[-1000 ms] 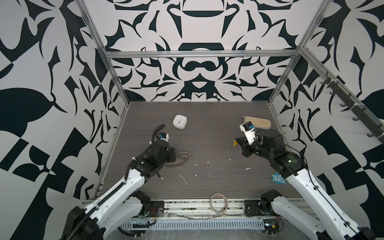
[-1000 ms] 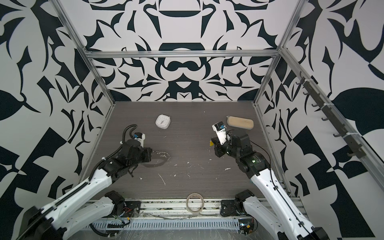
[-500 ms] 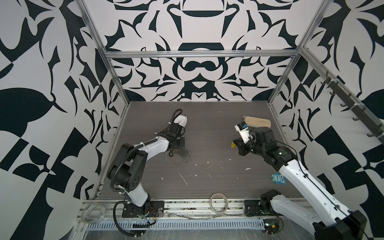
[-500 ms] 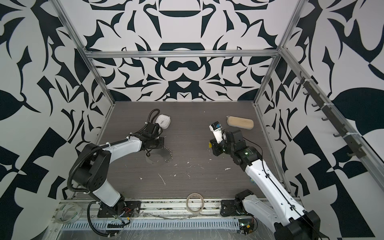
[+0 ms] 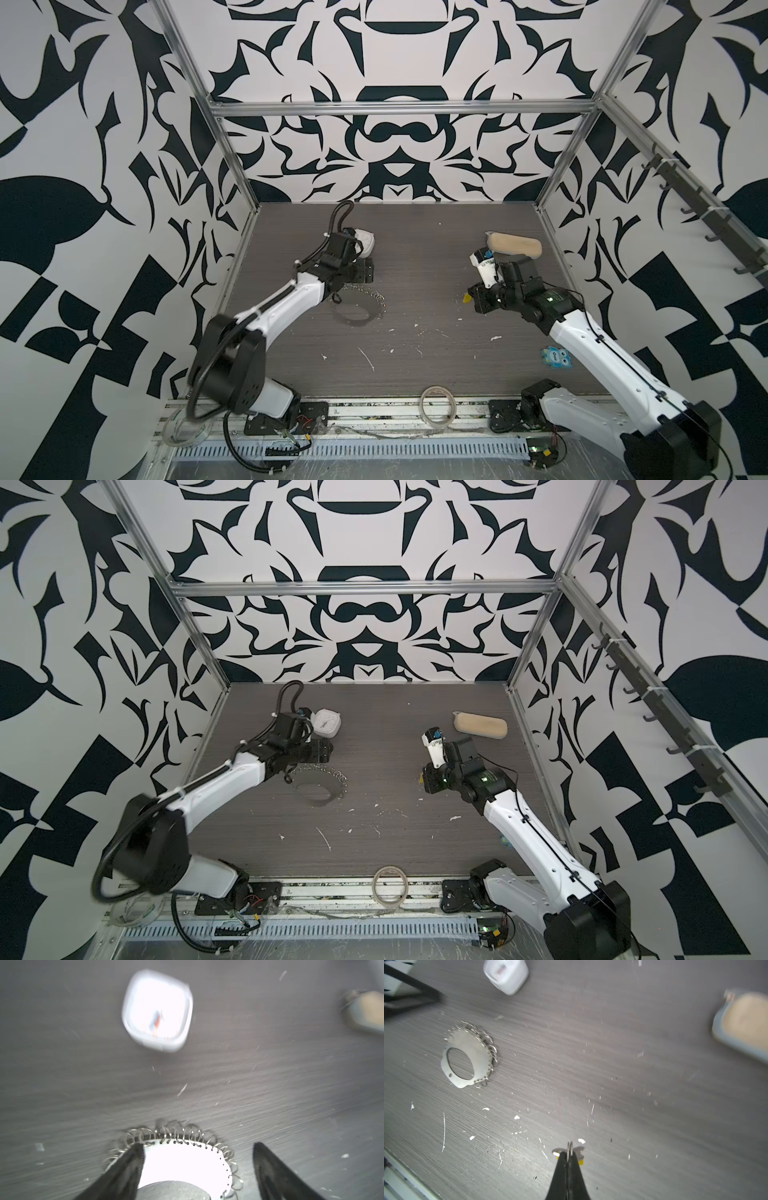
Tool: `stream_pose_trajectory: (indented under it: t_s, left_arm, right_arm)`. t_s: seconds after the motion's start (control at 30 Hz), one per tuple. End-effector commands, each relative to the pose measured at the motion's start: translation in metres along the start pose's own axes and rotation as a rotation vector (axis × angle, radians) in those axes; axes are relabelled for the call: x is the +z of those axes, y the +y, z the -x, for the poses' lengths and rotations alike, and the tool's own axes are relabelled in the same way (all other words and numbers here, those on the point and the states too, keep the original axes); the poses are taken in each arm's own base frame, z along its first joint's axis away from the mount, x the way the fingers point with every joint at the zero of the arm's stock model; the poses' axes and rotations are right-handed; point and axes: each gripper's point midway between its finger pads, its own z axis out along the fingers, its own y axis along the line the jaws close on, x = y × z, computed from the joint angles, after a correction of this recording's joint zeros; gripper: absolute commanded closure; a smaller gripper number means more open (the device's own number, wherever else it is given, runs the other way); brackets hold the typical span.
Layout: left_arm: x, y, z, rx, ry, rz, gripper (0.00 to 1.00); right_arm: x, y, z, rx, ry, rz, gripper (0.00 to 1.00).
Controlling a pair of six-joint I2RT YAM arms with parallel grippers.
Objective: Remove the keys from the keyring
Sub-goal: 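Lower the key with the right gripper while the left sets down the plate, then open both grippers and lift them away from the plate and key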
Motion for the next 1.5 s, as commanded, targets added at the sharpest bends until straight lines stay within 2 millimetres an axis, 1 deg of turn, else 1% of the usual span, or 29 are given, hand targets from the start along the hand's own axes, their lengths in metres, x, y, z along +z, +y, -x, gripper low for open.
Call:
stream_pose_trajectory:
  t_s: [0.0, 0.07, 0.17, 0.33, 0.4, 0.5, 0.67, 0.7, 0.73, 0.77, 0.8, 0.87, 0.9, 0.97, 1.0, 1.07, 1.13, 1.2, 1.23, 1.27, 1.33, 1.4, 1.47]
  left_arm:
    - [-0.035, 0.015, 0.007, 0.032, -0.121, 0.048, 0.08]
    - [-0.047, 0.023, 0.000, 0.041, -0.132, 0.068, 0.08]
    - [-0.055, 0.031, -0.017, 0.018, -0.103, 0.079, 0.07]
    - [-0.051, 0.034, -0.044, -0.020, -0.057, 0.057, 0.08]
    - [-0.048, 0.036, -0.050, -0.032, -0.044, 0.064, 0.08]
    - [-0.045, 0.036, -0.054, -0.049, -0.033, 0.056, 0.08]
    - [-0.042, 0.034, -0.051, -0.047, -0.026, 0.055, 0.08]
    - [-0.042, 0.034, -0.050, -0.046, -0.027, 0.055, 0.08]
    - [-0.042, 0.033, -0.048, -0.041, -0.029, 0.054, 0.08]
    - [-0.042, 0.033, -0.048, -0.037, -0.029, 0.054, 0.08]
    - [-0.042, 0.032, -0.046, -0.034, -0.032, 0.050, 0.07]
    - [-0.042, 0.027, -0.045, -0.026, -0.030, 0.017, 0.06]
    - [-0.043, 0.023, -0.043, -0.038, -0.028, -0.021, 0.06]
    - [-0.045, 0.013, -0.039, -0.104, -0.011, -0.132, 0.05]
    - [-0.047, 0.014, -0.036, -0.163, -0.004, -0.166, 0.05]
    - [-0.049, 0.015, -0.032, -0.264, 0.013, -0.234, 0.05]
    - [-0.052, 0.018, -0.025, -0.349, 0.018, -0.301, 0.04]
    - [-0.054, 0.020, -0.018, -0.389, 0.008, -0.349, 0.01]
    - [-0.055, 0.023, -0.015, -0.400, -0.004, -0.351, 0.01]
    - [-0.055, 0.026, -0.012, -0.400, -0.017, -0.344, 0.01]
    - [-0.056, 0.040, -0.007, -0.406, -0.049, -0.306, 0.01]
    - [-0.057, 0.056, -0.001, -0.436, -0.093, -0.292, 0.01]
    - [-0.057, 0.072, 0.005, -0.485, -0.140, -0.306, 0.01]
  right_arm:
    - [0.002, -0.006, -0.008, 0.106, 0.051, -0.047, 1.00]
    - [0.010, -0.008, -0.018, 0.126, 0.088, -0.059, 1.00]
    - [0.023, -0.008, -0.028, 0.143, 0.135, -0.049, 1.00]
    - [0.048, -0.008, -0.042, 0.163, 0.223, -0.039, 1.00]
    - [0.058, -0.007, -0.047, 0.164, 0.253, -0.037, 1.00]
    - [0.072, -0.007, -0.051, 0.155, 0.285, -0.041, 1.00]
    - [0.093, -0.012, -0.052, 0.137, 0.337, -0.060, 1.00]
    - [0.098, -0.013, -0.052, 0.128, 0.353, -0.061, 0.95]
    - [0.101, -0.012, -0.048, 0.113, 0.363, -0.058, 0.81]
    - [0.102, -0.013, -0.044, 0.102, 0.365, -0.059, 0.65]
    - [0.101, -0.013, -0.039, 0.087, 0.365, -0.065, 0.53]
    - [0.092, -0.012, -0.023, 0.069, 0.335, -0.074, 0.39]
    - [0.084, -0.011, -0.014, 0.062, 0.310, -0.082, 0.34]
    - [0.065, -0.013, 0.000, 0.047, 0.258, -0.107, 0.15]
    - [0.056, -0.013, 0.007, 0.034, 0.226, -0.119, 0.03]
    - [0.039, -0.023, 0.015, 0.019, 0.164, -0.174, 0.01]
    - [0.023, -0.038, 0.023, 0.011, 0.068, -0.231, 0.00]
    - [0.012, -0.054, 0.030, 0.004, -0.060, -0.296, 0.01]
    - [0.004, -0.065, 0.036, 0.002, -0.149, -0.343, 0.01]
    - [-0.001, -0.076, 0.037, -0.006, -0.220, -0.396, 0.00]
    - [-0.013, -0.096, 0.037, -0.042, -0.369, -0.513, 0.00]
    - [-0.022, -0.115, 0.033, -0.067, -0.453, -0.622, 0.00]
    - [-0.021, -0.123, 0.030, -0.076, -0.508, -0.643, 0.00]
